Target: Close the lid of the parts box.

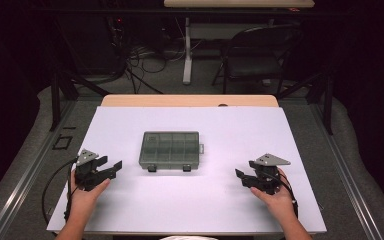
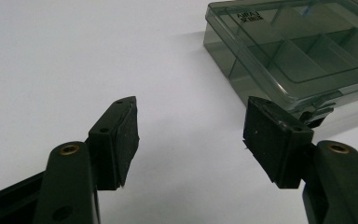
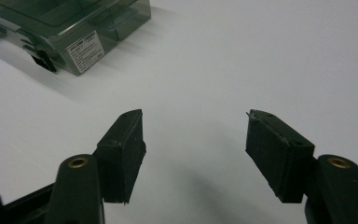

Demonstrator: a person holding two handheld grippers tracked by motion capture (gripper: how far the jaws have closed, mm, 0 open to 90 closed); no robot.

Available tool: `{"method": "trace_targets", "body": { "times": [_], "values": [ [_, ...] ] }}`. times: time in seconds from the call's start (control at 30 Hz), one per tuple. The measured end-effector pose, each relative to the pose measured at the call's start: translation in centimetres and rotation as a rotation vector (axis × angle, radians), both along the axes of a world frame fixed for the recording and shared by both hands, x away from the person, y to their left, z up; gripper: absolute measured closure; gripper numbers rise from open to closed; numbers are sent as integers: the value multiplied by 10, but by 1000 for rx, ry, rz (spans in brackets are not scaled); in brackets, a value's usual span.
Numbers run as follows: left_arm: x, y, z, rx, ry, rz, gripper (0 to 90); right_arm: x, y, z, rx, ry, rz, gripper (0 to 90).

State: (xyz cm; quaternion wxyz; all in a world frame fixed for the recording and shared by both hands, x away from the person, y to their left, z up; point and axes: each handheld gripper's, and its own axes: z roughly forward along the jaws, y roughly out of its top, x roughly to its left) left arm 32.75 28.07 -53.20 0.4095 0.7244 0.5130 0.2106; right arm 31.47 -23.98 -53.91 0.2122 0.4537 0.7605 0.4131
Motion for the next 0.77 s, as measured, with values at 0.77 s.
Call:
{"method": "trace_targets", "body": {
  "times": [0.77],
  "values": [
    [5, -2, -5, 52, 11, -1, 330, 4, 0, -5, -27, -22, -10, 329]
  ]
}}
